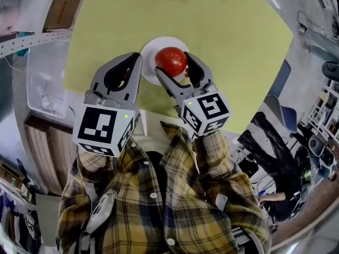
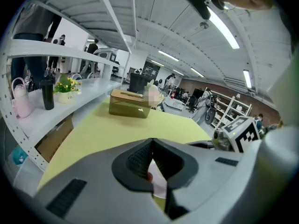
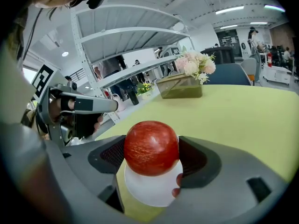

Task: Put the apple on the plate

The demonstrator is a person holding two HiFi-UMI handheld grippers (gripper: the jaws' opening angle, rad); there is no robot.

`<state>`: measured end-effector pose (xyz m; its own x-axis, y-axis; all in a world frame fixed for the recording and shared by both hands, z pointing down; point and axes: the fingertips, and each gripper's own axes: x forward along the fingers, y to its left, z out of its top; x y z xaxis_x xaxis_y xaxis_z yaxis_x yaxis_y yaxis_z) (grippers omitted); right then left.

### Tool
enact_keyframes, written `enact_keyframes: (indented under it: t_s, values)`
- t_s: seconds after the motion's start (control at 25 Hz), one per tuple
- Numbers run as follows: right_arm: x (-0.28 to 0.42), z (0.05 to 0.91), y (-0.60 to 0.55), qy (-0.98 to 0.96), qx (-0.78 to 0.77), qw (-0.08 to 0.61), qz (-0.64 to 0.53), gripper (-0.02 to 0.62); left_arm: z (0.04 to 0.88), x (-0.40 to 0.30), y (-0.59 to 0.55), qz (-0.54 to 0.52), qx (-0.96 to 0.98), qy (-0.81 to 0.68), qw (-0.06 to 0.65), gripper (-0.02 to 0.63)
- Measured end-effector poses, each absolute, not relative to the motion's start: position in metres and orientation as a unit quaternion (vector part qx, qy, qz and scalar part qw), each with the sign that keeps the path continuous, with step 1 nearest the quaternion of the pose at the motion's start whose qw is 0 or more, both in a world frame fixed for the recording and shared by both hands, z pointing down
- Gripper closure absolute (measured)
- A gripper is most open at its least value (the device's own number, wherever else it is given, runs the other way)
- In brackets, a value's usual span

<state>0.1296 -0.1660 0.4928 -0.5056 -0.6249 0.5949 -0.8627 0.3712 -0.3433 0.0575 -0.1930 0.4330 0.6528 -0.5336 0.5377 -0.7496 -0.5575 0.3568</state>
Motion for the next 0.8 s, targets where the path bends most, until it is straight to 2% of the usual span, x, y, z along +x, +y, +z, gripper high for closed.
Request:
enact_keyframes:
  t_s: [0.8]
  values:
    - [0.123,0.517,-0.165,-0.812,0.442,0.225,0.307,0.25,0.442,0.057,-0.199,0.187,0.859,-0.374,0.295,0.601]
